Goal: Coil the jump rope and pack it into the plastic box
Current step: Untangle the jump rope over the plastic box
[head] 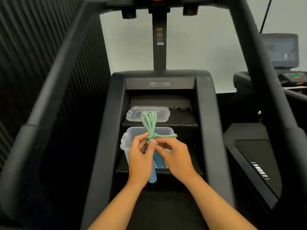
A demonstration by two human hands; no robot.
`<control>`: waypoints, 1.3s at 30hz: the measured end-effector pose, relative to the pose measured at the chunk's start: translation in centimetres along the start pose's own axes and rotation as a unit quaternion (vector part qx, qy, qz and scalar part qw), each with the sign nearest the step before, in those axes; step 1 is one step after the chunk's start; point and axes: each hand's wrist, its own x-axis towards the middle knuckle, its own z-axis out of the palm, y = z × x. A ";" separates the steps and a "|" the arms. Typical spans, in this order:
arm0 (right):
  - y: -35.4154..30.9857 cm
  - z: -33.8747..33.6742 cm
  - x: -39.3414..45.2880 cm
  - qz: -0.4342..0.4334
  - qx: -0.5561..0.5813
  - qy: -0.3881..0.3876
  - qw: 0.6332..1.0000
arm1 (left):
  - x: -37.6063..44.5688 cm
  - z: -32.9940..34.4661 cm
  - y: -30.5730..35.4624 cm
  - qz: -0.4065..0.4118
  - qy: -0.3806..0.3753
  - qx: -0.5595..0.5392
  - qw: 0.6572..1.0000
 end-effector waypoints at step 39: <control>-8.7 -2.1 10.4 -0.077 0.084 0.110 0.987 | 13.1 -0.9 9.2 0.440 -0.117 0.306 0.836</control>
